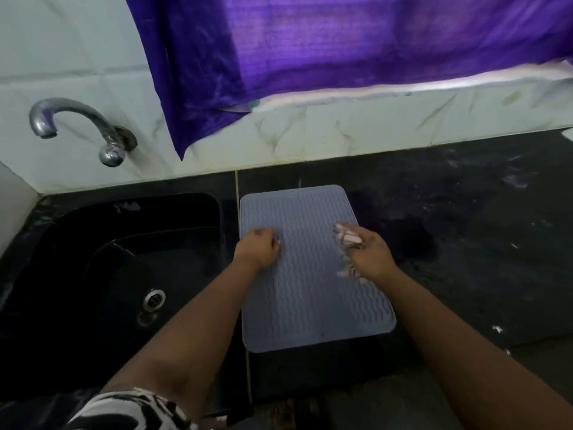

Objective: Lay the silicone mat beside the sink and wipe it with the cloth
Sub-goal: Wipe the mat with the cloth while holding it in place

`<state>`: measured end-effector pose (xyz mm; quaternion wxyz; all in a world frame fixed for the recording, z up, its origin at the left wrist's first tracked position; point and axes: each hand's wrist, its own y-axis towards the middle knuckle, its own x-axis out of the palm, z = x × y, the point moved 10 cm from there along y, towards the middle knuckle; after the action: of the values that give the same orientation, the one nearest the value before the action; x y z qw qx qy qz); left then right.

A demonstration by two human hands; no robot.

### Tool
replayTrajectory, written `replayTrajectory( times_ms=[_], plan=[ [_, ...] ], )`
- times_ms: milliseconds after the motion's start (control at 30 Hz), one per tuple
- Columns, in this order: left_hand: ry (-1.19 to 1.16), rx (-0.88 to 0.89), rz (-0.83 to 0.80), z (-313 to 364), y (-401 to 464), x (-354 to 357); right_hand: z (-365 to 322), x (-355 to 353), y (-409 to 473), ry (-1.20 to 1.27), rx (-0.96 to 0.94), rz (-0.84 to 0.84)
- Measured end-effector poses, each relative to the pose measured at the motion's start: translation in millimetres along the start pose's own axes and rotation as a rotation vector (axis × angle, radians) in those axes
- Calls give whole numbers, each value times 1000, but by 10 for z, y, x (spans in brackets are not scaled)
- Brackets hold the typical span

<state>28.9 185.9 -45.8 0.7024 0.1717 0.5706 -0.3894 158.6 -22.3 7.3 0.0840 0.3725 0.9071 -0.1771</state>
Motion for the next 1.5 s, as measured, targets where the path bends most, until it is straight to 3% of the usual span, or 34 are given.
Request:
replayTrajectory(
  times_ms=[67,167,267,467,633,767,933,1000,1133,1233,1333,1400,1500],
  plan=[
    [2,-4,23,-11,188,-151,-455,76,271,-354,-279,56],
    [-32,-1,86,12,544,-289,-802,156,860,-409,-349,123],
    [-67,50,149,150,929,-315,-1081,477,1451,-732,-499,112],
    [-83,102,180,130,1276,59,-347,1245,2153,-1326,-365,-139],
    [-104,96,213,72,1345,123,-51,1262,2167,-1181,-221,-162],
    [-102,68,189,53,1357,155,-169,1286,1971,-1222,-213,-219],
    [-127,64,204,75,1332,116,164,1222,1103,-1340,-58,-409],
    [-140,61,213,69,1324,100,245,1106,835,-1252,40,-481],
    [-133,60,201,55,1326,107,-246,947,910,-993,9,-392],
    [-116,51,190,46,1354,130,-714,884,1596,-756,-42,-168],
    [-135,52,198,46,1346,131,-495,1207,1986,-975,113,-278],
    [-138,53,189,31,1361,135,-315,1358,1947,-1251,18,-311],
    [-121,51,191,13,1396,150,-222,1323,1683,-1298,-138,-325]
  ],
)
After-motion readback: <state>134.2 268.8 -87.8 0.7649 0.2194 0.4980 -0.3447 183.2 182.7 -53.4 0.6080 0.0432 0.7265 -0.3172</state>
